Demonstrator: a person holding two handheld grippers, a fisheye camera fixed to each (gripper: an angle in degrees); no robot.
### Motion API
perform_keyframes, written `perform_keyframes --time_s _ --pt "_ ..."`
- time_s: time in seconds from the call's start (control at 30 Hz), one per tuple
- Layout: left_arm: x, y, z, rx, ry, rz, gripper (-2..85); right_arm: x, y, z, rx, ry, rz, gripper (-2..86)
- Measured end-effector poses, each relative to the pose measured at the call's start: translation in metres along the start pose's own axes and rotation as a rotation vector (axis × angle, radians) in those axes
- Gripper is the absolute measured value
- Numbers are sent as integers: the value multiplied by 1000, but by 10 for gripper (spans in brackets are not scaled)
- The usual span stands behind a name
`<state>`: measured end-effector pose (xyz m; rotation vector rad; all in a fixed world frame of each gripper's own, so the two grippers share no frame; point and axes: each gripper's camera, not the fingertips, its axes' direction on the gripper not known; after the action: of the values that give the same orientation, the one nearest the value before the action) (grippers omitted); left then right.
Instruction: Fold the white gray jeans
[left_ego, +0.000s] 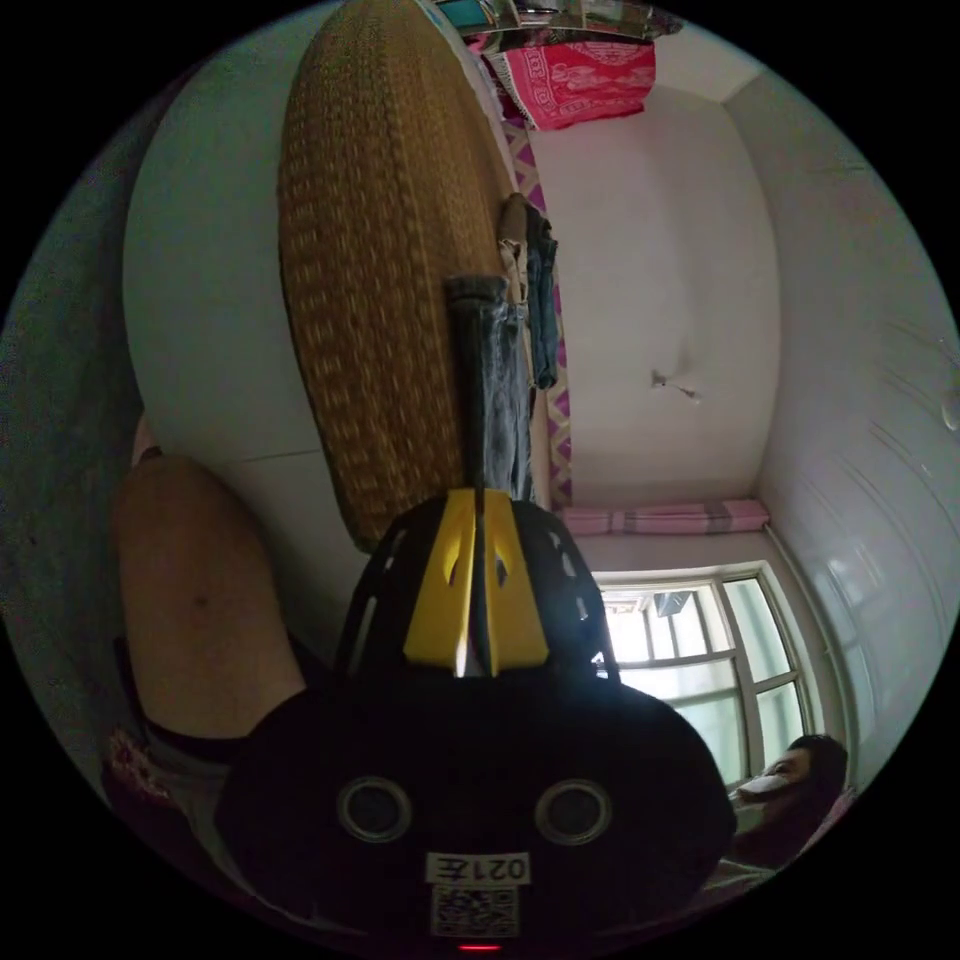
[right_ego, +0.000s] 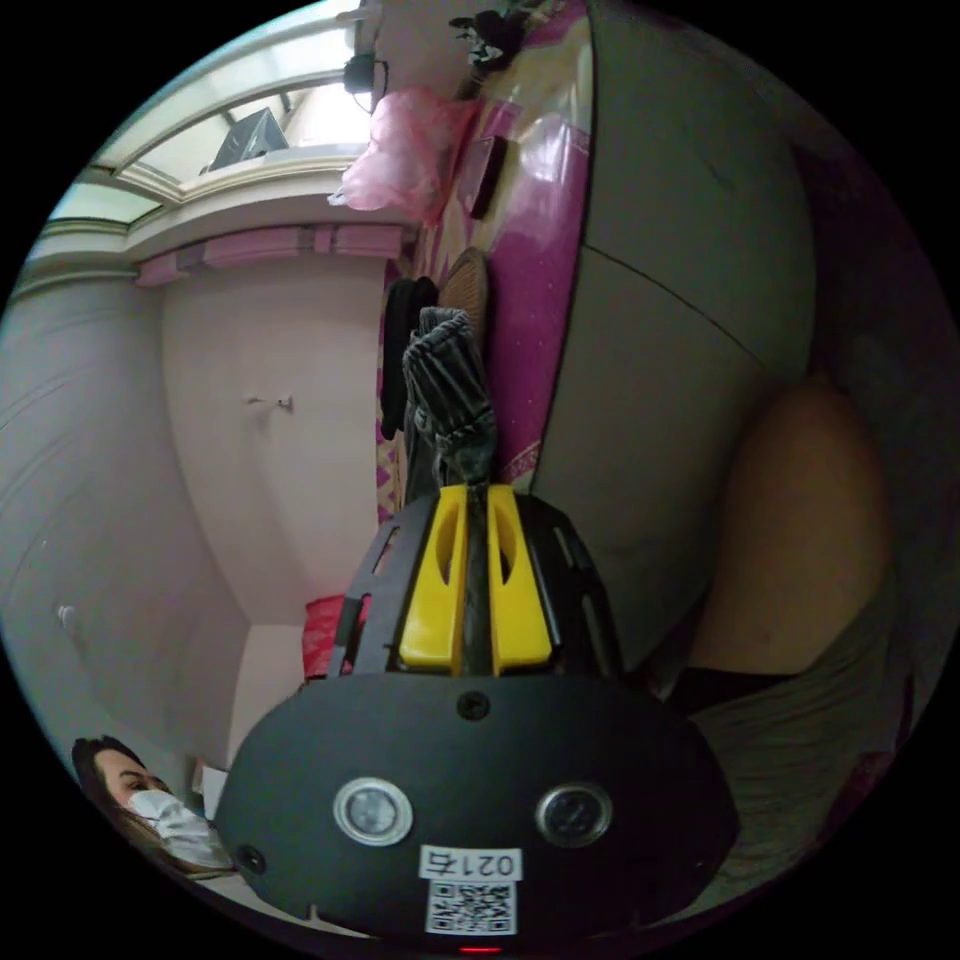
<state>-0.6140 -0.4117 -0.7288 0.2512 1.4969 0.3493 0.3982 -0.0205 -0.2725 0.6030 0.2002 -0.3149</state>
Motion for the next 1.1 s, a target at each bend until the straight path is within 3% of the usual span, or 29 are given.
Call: perform_keyframes --time_s 0.23,0.53,0.7,0.9,1.0,1.1 --pt "24 4 22 -29 -102 90 -9 -10 8 8 -39 29 -60 13" --pt "151 -15 74 -120 -113 386 -10 -118 -5 46 -178 -111 -256 5" --pt "199 -78 191 -248 -228 423 -10 -178 -52 168 -293 -63 -279 29" --pt "170 -139 364 -385 -381 396 -8 -154 -79 328 -292 190 -242 58" --pt "152 -143 405 -456 -518 440 -9 -115 -70 365 -344 167 -226 67" --pt "158 -133 400 -404 -545 583 -10 -110 -36 351 -339 88 -312 85"
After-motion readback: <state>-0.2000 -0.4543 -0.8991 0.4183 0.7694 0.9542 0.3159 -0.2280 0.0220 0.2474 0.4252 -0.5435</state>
